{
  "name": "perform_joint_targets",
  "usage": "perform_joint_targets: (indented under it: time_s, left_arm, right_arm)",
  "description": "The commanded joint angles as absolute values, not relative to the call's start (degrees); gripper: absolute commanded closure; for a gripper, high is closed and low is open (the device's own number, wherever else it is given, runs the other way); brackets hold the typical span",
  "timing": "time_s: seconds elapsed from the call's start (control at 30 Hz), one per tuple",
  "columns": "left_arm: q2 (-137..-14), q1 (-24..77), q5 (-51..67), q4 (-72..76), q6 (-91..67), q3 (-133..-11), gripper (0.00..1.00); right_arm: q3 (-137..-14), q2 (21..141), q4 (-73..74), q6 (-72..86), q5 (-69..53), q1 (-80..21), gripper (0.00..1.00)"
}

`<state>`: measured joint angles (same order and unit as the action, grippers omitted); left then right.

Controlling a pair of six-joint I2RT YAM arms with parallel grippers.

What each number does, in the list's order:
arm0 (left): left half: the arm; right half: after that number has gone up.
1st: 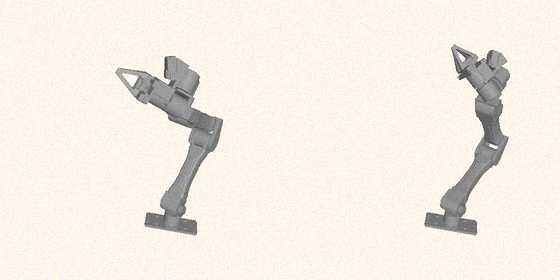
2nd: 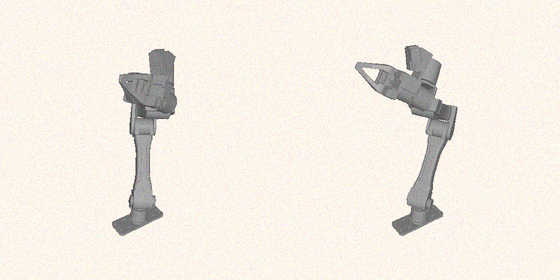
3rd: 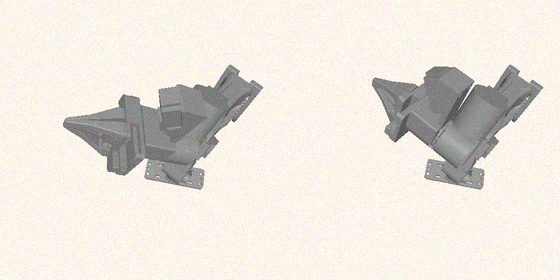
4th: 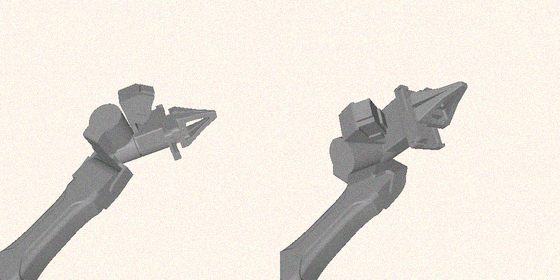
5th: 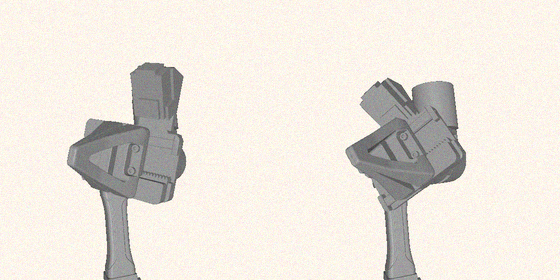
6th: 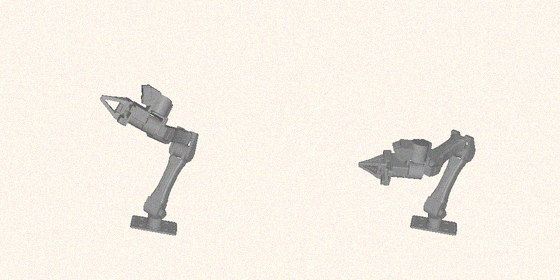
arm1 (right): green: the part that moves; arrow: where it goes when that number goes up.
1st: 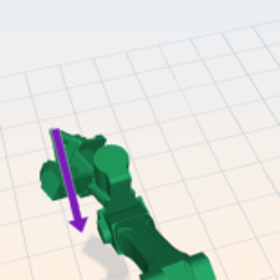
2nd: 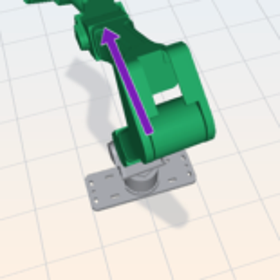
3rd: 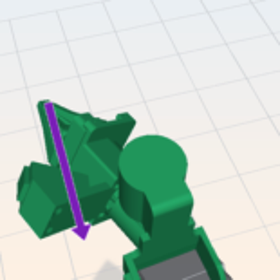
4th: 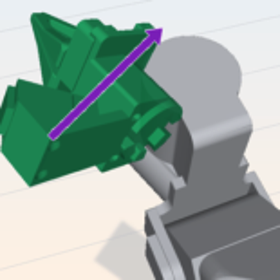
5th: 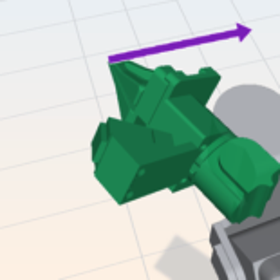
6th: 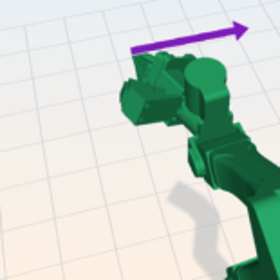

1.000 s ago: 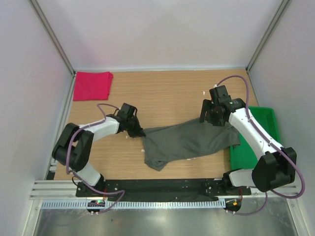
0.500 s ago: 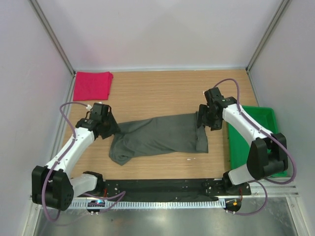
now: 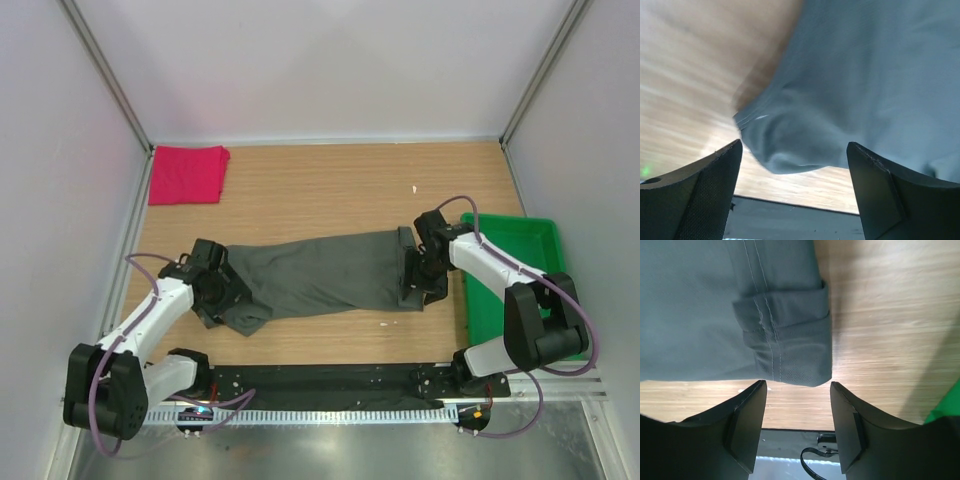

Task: Fold and stack the t-shirts
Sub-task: Flatten the tshirt out

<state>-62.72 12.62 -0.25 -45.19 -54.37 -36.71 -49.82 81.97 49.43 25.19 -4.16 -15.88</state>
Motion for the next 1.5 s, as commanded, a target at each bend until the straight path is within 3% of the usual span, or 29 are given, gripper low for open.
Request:
perform_joint_targets:
  time_s: [0.0, 0.17, 0.23, 0.27, 0.37, 0.53, 0.57, 0.6, 0.63, 0.67, 0.73, 0.87, 1.23, 1.33, 1.47]
  left_arm:
    - [-62.5, 12.7, 5.2, -45.5, -60.6, -33.2, 0.15]
    - [-62.9, 13.4, 6.9, -44.2, -61.5, -31.2, 0.21]
    - [-63.1, 13.4, 8.2, -42.9, -61.4, -30.2, 0.32]
    - [-63.2, 13.4, 8.5, -42.1, -61.4, -29.6, 0.44]
    - [-62.9, 13.4, 8.6, -38.9, -61.3, -28.1, 0.64]
    - [-62.8, 13.4, 7.6, -37.5, -59.3, -30.0, 0.66]
    - [-62.9, 13.4, 8.3, -36.1, -58.9, -30.1, 0.75]
    - [-62.9, 13.4, 8.5, -35.8, -58.6, -30.2, 0.82]
    - [-62.8, 13.4, 8.7, -35.6, -58.2, -30.9, 0.90]
    - [-62.1, 13.2, 8.3, -36.2, -57.0, -31.7, 1.00]
    - [-60.8, 13.0, 8.0, -37.3, -54.2, -34.1, 1.00]
    - [-57.1, 12.8, 6.2, -45.2, -43.5, -46.1, 1.00]
    - [-35.4, 12.7, -13.0, -63.3, -30.0, -70.9, 1.00]
    - [-36.2, 12.7, -14.7, -61.4, -28.5, -74.6, 1.00]
    - [-54.0, 12.8, -13.5, -56.1, -24.1, -81.4, 0.97]
  right_arm:
    - [-48.3, 81.3, 47.0, 26.5, -8.6, -17.1, 0.40]
    - [-46.1, 81.5, 45.0, 27.3, -7.9, -18.1, 0.43]
    - [-45.6, 81.6, 44.4, 27.5, -6.8, -18.1, 0.46]
    - [-45.0, 81.7, 43.5, 27.6, -6.4, -18.1, 0.50]
    - [-44.9, 82.4, 42.6, 28.0, -3.6, -18.1, 0.59]
    - [-46.6, 84.1, 42.1, 28.7, -1.4, -18.1, 0.59]
    - [-46.7, 84.4, 41.8, 28.7, -1.6, -18.0, 0.59]
    - [-46.8, 84.6, 41.7, 28.9, -1.8, -18.1, 0.64]
    - [-47.4, 84.8, 41.7, 28.9, -1.8, -18.1, 0.77]
    - [-47.8, 84.6, 42.8, 29.1, -1.6, -18.1, 0.84]
    - [-49.1, 81.8, 44.8, 29.4, -1.2, -18.1, 0.99]
    - [-53.5, 74.1, 52.3, 30.6, 2.0, -18.0, 0.99]
    - [-74.5, 48.2, 74.3, 41.6, 12.5, -18.0, 0.99]
    - [-78.2, 52.2, 73.0, 42.3, 12.6, -18.0, 0.99]
    - [-83.1, 63.5, 60.1, 38.9, 15.8, -17.4, 0.99]
